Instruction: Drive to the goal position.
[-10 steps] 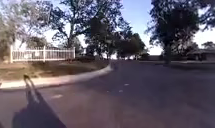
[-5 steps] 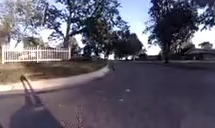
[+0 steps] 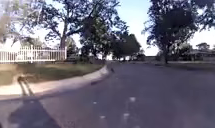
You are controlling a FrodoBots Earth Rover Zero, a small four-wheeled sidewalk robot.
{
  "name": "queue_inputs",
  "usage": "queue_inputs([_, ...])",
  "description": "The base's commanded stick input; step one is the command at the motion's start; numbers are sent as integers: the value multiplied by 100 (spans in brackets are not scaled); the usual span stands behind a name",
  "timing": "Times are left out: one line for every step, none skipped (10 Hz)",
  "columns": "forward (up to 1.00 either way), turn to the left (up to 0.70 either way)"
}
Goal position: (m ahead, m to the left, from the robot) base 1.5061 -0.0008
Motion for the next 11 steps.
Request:
queue_inputs([100,-40])
queue_inputs([100,-40])
queue_inputs([100,-40])
queue_inputs([100,-35])
queue_inputs([100,-3])
queue_inputs([100,0])
queue_inputs([100,0])
queue_inputs([100,0])
queue_inputs([100,0])
queue_inputs([100,0])
queue_inputs([100,0])
